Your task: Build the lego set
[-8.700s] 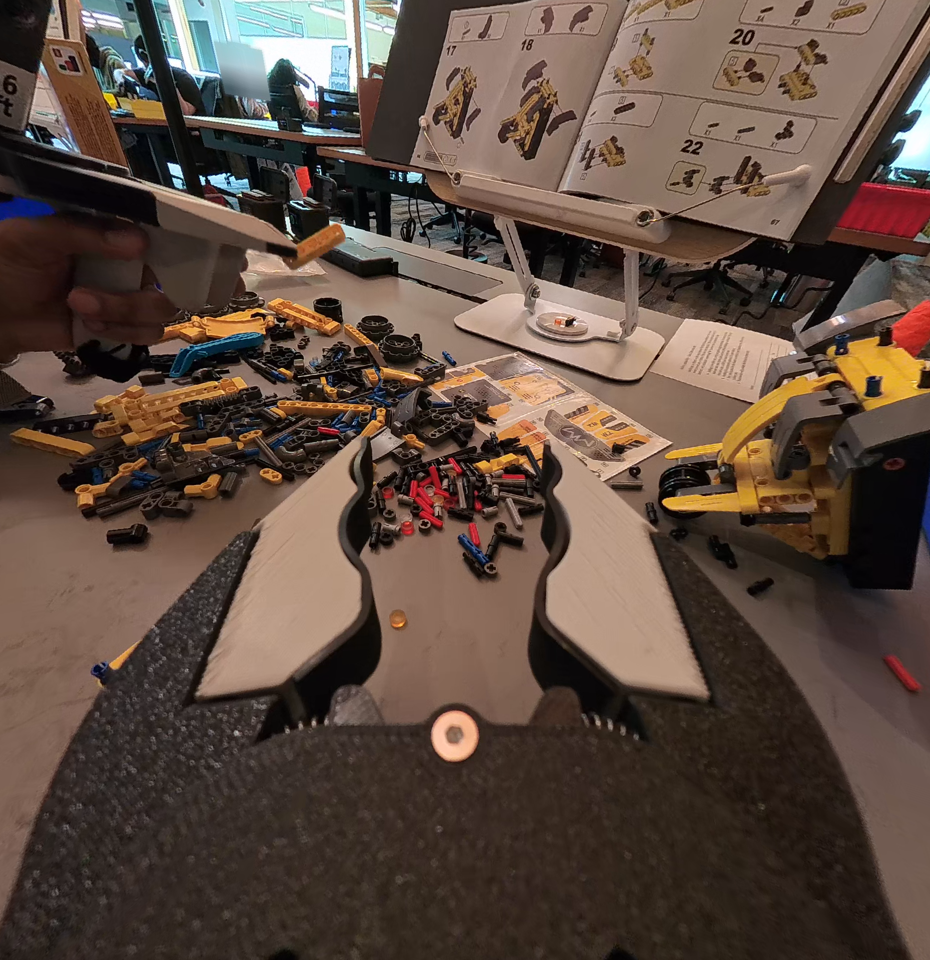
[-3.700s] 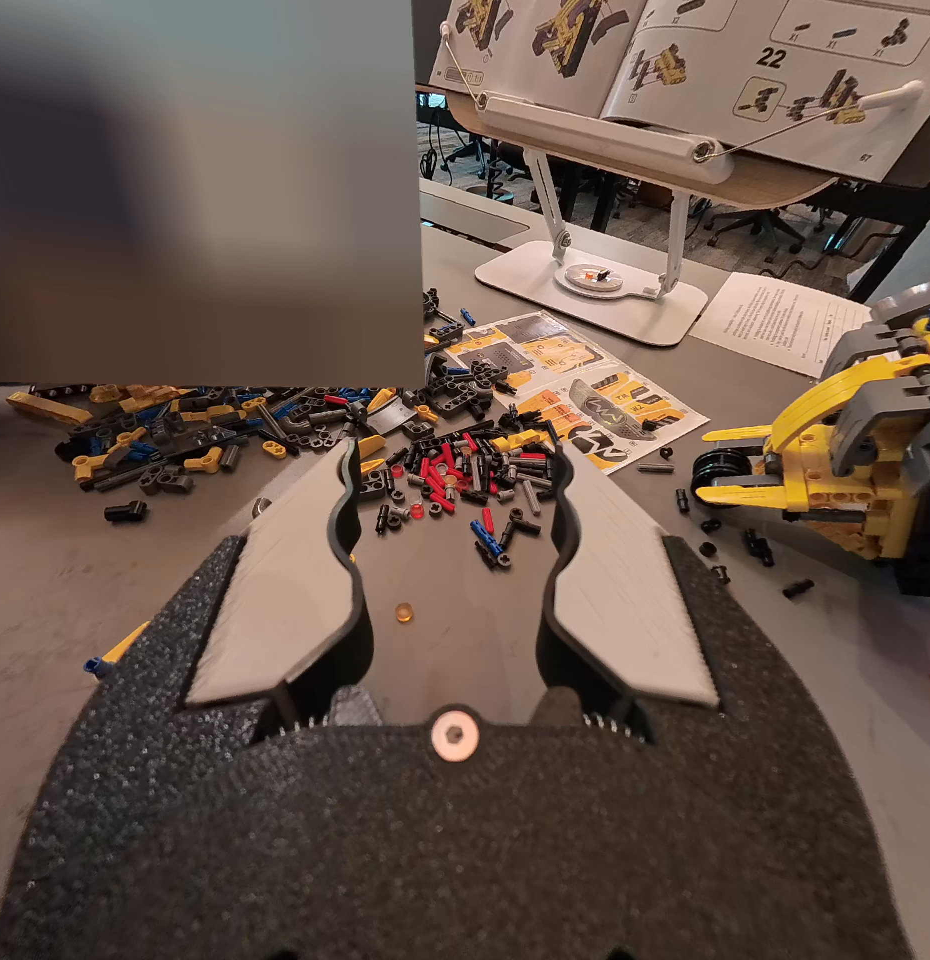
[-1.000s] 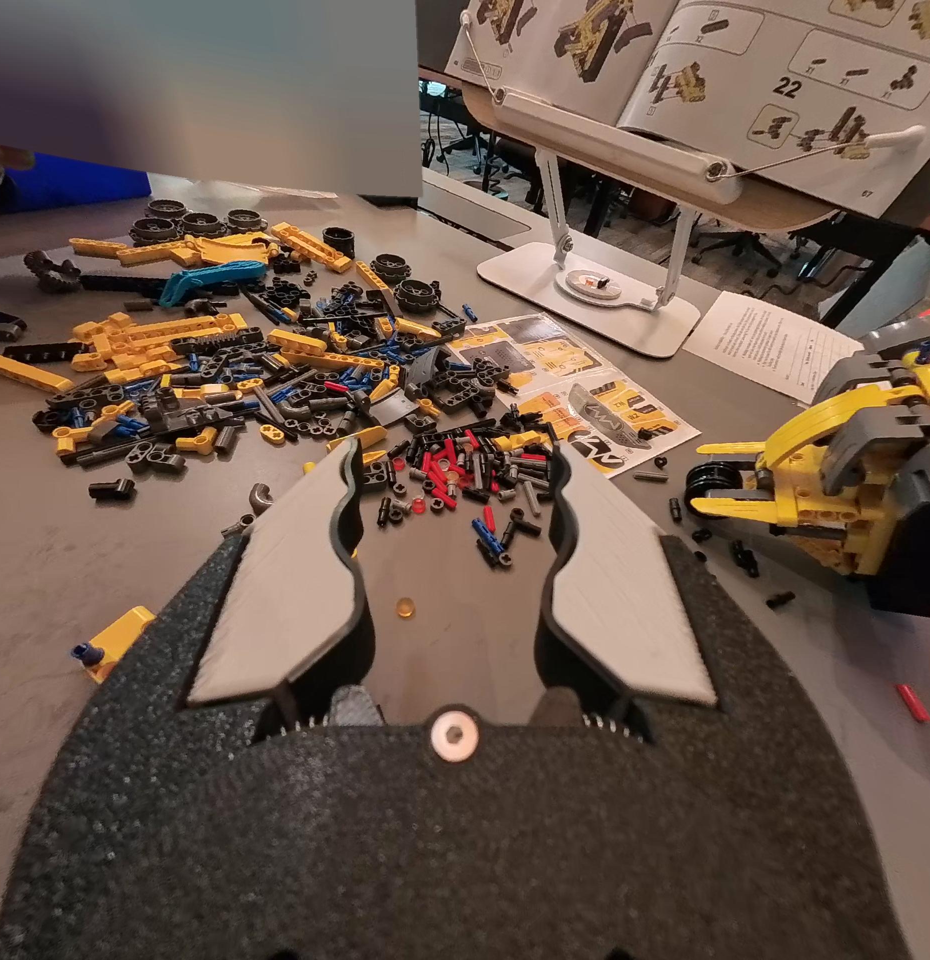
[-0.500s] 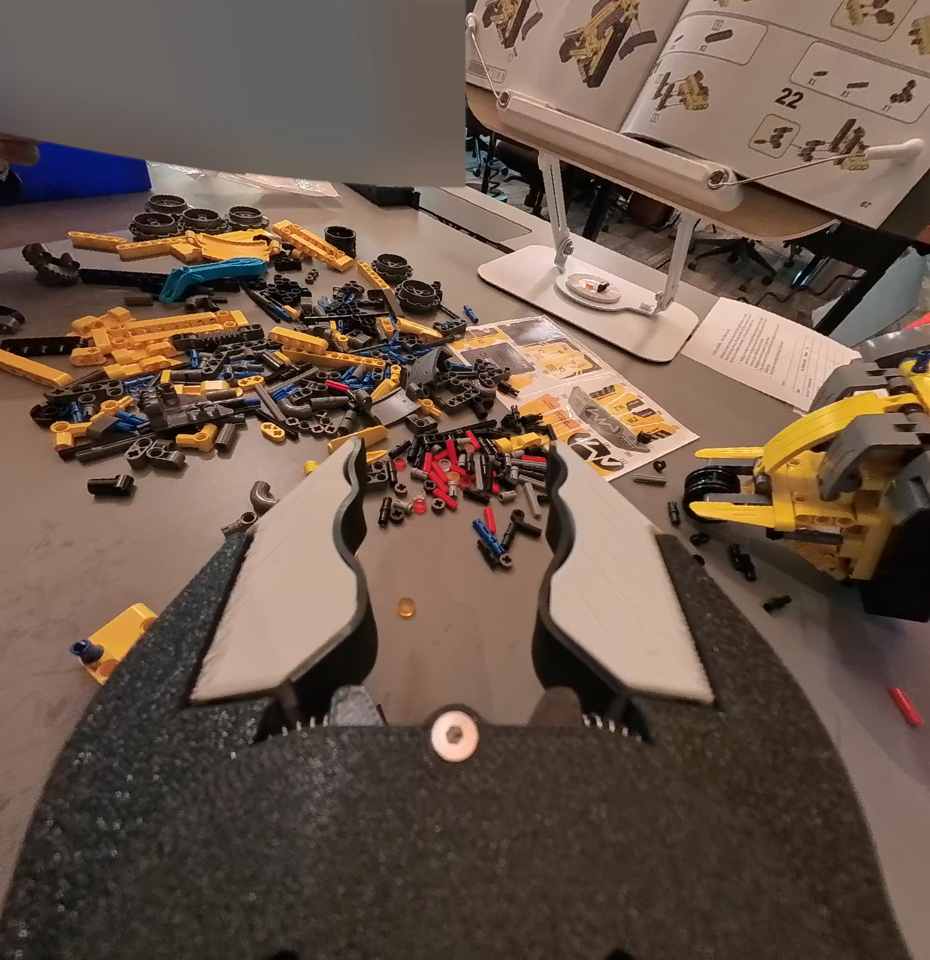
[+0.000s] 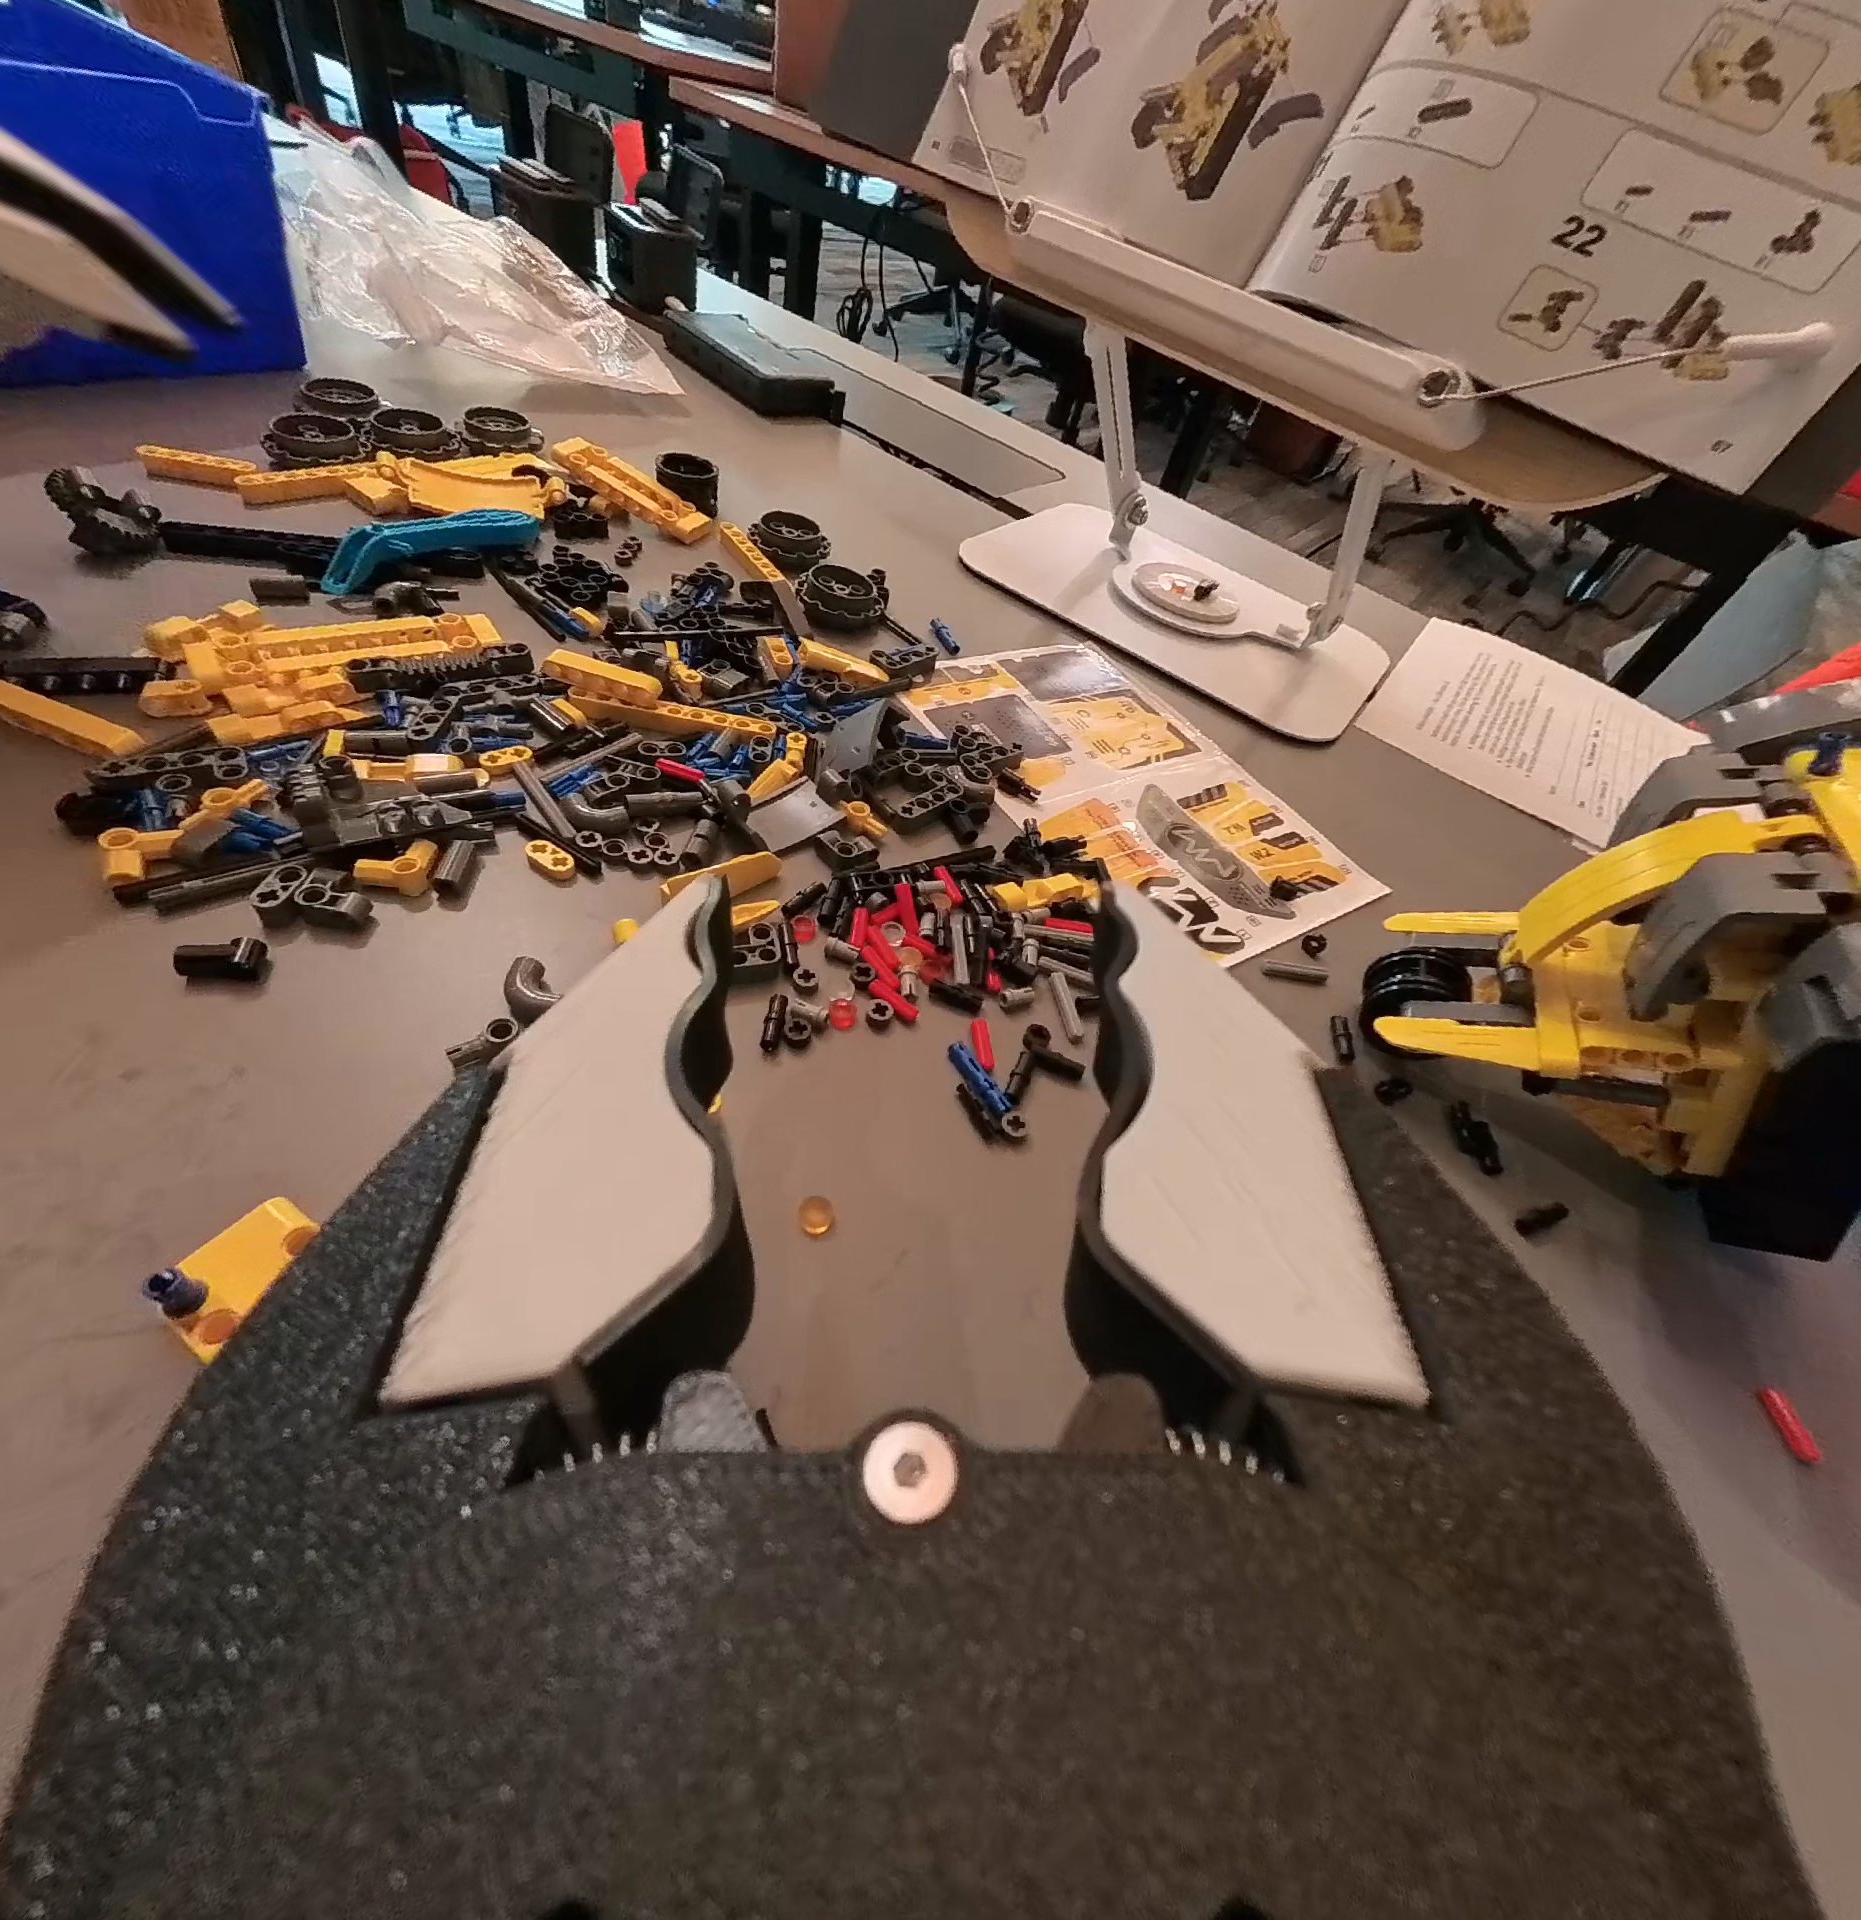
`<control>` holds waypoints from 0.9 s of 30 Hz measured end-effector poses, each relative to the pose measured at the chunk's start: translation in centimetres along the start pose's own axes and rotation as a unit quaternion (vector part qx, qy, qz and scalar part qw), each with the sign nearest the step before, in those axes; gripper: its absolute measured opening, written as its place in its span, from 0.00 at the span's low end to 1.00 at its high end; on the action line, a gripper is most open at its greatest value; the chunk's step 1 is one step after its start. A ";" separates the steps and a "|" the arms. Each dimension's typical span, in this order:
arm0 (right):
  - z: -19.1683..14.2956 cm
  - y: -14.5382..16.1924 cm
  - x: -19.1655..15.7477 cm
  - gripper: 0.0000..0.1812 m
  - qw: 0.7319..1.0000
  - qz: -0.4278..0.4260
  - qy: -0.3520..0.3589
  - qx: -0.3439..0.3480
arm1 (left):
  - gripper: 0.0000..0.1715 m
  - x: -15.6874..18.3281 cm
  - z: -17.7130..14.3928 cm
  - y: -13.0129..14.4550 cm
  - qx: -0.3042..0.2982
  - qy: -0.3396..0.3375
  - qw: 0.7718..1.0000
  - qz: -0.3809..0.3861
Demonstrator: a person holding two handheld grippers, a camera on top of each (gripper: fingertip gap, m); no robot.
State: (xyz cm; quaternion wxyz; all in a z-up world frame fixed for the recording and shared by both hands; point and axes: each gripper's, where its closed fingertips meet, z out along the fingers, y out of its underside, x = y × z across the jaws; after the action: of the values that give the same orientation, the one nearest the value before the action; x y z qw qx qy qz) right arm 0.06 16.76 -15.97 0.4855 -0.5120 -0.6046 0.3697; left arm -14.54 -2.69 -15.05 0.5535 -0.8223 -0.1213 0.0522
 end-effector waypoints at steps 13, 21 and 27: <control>0.5 0.5 0.1 0.39 1.000 0.003 0.002 -0.021 | 0.15 3.8 -3.2 8.4 -0.136 0.081 0.987 -0.023; 0.7 0.7 0.0 0.39 1.000 0.005 -0.004 -0.029 | 0.07 4.2 -3.1 9.9 -0.206 0.076 0.975 0.035; 0.3 0.2 0.2 0.39 1.000 0.009 -0.002 -0.011 | 0.07 8.3 -1.6 3.1 -0.077 0.196 0.976 -0.060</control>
State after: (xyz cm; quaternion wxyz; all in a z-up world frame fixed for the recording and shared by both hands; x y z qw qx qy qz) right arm -0.15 16.97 -16.22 0.4754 -0.5222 -0.6045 0.3687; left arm -5.75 -3.06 -16.92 0.5033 -0.8480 -0.0632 -0.1532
